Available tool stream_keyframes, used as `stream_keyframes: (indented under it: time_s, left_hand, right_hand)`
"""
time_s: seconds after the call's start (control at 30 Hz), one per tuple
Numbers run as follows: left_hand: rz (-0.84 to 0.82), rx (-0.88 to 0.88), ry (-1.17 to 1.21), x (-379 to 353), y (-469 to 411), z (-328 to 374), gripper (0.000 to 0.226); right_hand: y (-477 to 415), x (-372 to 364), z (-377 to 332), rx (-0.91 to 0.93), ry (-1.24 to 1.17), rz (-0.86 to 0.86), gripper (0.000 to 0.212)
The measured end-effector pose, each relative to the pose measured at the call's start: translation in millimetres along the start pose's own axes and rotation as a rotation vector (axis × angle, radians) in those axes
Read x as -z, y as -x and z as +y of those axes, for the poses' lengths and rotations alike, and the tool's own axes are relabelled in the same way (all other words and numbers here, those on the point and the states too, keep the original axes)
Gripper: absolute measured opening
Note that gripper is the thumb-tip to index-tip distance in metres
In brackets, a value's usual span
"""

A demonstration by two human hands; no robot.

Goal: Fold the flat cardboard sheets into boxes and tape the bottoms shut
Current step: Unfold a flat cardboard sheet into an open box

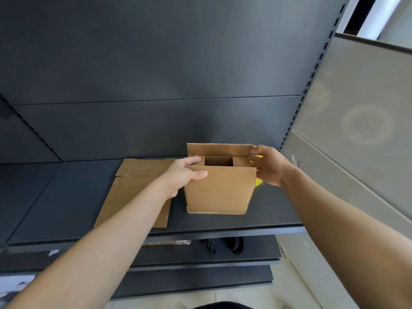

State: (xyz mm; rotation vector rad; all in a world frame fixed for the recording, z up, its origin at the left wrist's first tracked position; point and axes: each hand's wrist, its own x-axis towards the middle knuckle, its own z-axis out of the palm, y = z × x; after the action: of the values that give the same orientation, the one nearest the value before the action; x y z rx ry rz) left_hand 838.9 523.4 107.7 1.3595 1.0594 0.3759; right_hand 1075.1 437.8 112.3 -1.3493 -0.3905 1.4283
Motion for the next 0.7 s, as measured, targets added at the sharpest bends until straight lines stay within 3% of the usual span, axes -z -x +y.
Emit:
stream_keyframes:
  time_s: [0.03,0.1,0.2,0.27,0.37,0.43,0.53,0.7]
  left_hand:
    - [0.032,-0.015,-0.008,-3,-1,-2,0.053]
    - [0.098,-0.053,-0.057,-9,-2,-4,0.049]
    - [0.183,-0.082,-0.111,-17,-5,-9,0.057]
    - [0.241,-0.102,-0.112,-19,-8,-11,0.07]
    - [0.277,-0.131,-0.086,-23,-8,-11,0.112]
    - [0.261,-0.17,-0.111,-26,-7,-10,0.124]
    - [0.223,-0.21,-0.155,-28,-10,-8,0.113]
    - [0.229,-0.228,-0.156,-34,-9,-9,0.081]
  right_hand:
    - [0,-1,-1,-0.012,-0.016,0.012,0.022]
    - [-1,-3,-1,-0.023,0.011,0.019,0.042]
    - [-3,-6,-2,-0.037,0.019,0.079,0.06]
    - [-3,-7,-3,-0.04,0.022,0.13,0.058]
    - [-4,-6,-4,-0.037,0.028,0.158,0.056]
    - [-5,-4,-5,-0.043,0.026,0.168,0.06]
    - [-6,-3,-5,-0.048,0.035,0.187,0.059]
    - [-9,1,-5,-0.042,0.079,0.171,0.04]
